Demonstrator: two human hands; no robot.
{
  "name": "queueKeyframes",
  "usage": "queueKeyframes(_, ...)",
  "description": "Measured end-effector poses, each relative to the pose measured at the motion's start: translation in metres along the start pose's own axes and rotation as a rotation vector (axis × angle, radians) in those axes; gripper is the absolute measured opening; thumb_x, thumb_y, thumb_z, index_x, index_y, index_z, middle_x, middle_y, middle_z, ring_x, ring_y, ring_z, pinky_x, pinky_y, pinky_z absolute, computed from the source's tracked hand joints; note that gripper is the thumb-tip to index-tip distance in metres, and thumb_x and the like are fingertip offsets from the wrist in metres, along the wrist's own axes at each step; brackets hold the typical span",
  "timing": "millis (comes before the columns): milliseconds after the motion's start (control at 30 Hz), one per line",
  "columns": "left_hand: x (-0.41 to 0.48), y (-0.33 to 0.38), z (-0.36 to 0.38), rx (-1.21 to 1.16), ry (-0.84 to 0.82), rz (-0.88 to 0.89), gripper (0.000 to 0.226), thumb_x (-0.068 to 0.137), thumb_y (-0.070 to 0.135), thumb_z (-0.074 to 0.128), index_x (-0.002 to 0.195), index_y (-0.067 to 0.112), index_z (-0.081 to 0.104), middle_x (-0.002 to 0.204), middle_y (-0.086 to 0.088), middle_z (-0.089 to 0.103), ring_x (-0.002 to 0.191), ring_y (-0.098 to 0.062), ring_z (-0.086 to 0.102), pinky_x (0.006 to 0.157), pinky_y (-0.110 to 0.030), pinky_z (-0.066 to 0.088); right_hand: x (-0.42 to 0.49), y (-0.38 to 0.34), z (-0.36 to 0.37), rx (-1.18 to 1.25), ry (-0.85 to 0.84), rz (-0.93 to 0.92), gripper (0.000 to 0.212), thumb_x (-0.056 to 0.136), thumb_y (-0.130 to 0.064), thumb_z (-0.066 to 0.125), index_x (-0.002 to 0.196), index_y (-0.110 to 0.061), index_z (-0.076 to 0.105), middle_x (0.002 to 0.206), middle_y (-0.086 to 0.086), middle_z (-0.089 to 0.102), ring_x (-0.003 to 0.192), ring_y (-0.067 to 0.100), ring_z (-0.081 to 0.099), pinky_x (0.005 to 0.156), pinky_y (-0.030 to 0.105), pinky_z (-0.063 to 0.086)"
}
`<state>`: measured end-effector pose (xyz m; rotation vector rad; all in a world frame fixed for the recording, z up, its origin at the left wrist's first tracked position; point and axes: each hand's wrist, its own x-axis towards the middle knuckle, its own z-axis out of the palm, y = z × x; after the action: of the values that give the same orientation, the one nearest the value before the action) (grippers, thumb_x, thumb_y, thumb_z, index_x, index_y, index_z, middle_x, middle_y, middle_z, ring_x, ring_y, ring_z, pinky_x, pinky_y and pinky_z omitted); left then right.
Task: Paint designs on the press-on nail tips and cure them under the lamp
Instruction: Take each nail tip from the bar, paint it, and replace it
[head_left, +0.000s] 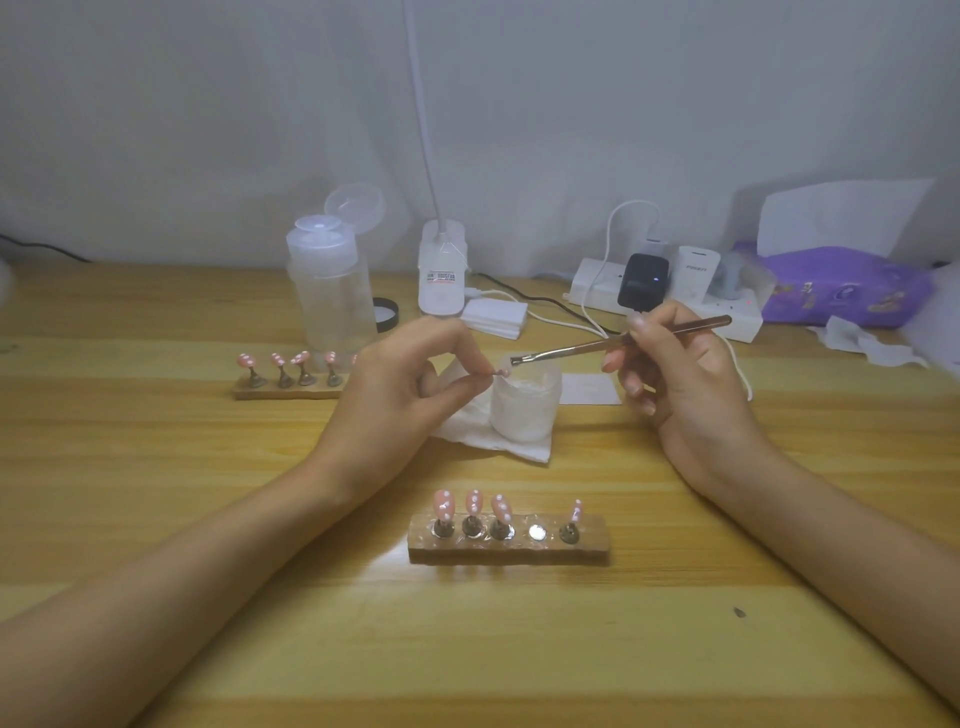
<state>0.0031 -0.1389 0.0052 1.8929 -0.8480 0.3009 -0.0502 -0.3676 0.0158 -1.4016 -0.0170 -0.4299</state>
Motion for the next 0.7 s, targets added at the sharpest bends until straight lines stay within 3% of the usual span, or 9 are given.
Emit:
queueKeyframes(100, -0.0008, -0.0013, 0.0001, 0.014, 0.001, 0.017, 0.013, 0.088, 0.012, 0.073, 0.081, 0.017, 0.064, 0.087, 0.008, 0.060, 0.050, -0.011, 0.038, 0.055, -0.016, 0.033, -0.0015, -0.0014, 0.0014, -0.022, -0.064, -0.032, 0.023, 0.089, -0.032, 0.061, 0.077, -0.020, 0.046, 0.067, 0.003, 0.068, 0.049, 0.009, 0.048, 0.043, 0.017, 0.034)
queueKeyframes(233, -0.0007, -0.0020, 0.0009, 0.012, 0.009, 0.028, 0.010, 0.086, 0.015, 0.072, 0.082, 0.018, 0.064, 0.087, 0.009, 0.059, 0.050, -0.009, 0.038, 0.056, -0.017, 0.033, -0.0003, 0.0009, 0.0004, -0.037, -0.010, -0.009, 0.024, 0.098, -0.020, 0.056, 0.077, -0.020, 0.046, 0.066, 0.002, 0.068, 0.049, 0.008, 0.047, 0.042, 0.017, 0.033)
queueKeyframes(700, -0.0009, -0.0015, 0.0012, 0.014, 0.007, 0.027, 0.008, 0.085, 0.018, 0.070, 0.081, 0.019, 0.063, 0.088, 0.006, 0.061, 0.052, -0.011, 0.039, 0.057, -0.020, 0.035, -0.0015, 0.0005, 0.0012, -0.055, -0.072, -0.044, 0.025, 0.099, -0.022, 0.057, 0.076, -0.021, 0.047, 0.067, 0.003, 0.069, 0.049, 0.009, 0.047, 0.042, 0.016, 0.032)
